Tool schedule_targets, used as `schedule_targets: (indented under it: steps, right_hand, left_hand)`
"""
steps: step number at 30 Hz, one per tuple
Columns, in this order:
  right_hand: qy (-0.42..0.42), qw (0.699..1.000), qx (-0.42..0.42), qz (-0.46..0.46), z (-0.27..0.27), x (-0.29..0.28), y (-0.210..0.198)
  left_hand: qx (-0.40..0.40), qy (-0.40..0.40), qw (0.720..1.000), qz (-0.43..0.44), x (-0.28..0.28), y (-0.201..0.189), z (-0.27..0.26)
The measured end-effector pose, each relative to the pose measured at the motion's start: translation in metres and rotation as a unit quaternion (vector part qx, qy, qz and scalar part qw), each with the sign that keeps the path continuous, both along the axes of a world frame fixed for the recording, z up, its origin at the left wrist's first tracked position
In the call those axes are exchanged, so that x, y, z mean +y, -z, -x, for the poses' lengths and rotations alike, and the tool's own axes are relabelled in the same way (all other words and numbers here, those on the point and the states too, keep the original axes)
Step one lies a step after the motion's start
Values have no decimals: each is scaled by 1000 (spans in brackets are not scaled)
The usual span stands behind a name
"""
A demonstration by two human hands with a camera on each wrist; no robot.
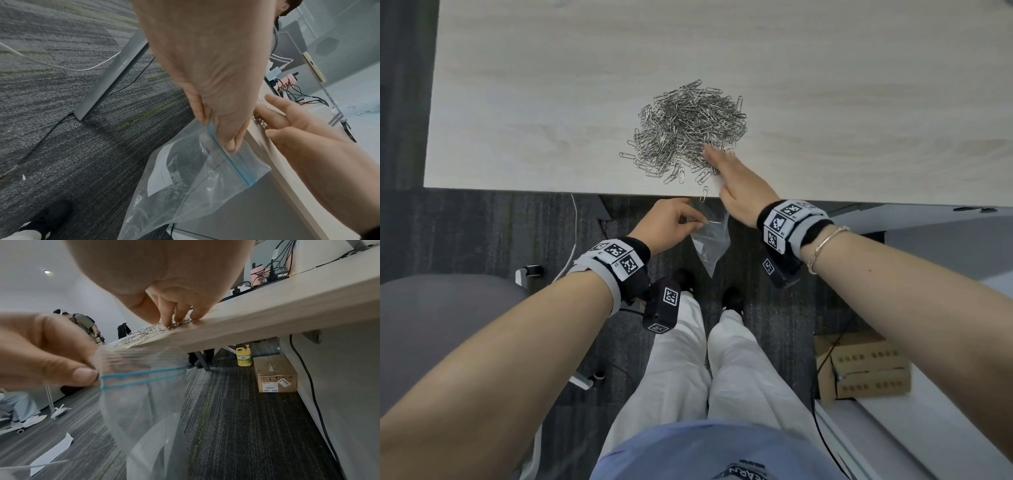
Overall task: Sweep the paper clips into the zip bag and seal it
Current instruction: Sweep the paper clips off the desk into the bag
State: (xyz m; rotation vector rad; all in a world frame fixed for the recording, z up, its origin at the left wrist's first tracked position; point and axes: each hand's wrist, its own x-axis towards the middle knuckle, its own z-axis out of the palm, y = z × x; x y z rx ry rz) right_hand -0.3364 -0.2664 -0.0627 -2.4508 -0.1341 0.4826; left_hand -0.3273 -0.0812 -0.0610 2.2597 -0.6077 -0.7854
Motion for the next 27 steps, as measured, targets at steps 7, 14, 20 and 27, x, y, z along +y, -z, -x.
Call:
schedule_targets:
  steps: [7,14,20,27]
  right_hand:
    - [-29,999,12,-22,22,2,-2]
    - [-4,998,-31,-56,26,5,-3]
    - [78,995,-36,-56,15,-5,-6]
    - [80,996,9,-25,27,0,-4]
  left_hand:
    - [-11,20,1000,-5,0,-1,-3]
    - [-10,20,1000,-8,0,0,-4]
    - [3,7,1000,-16,0,-4,-2]
    - [16,-24,999,-15,6,-13,0]
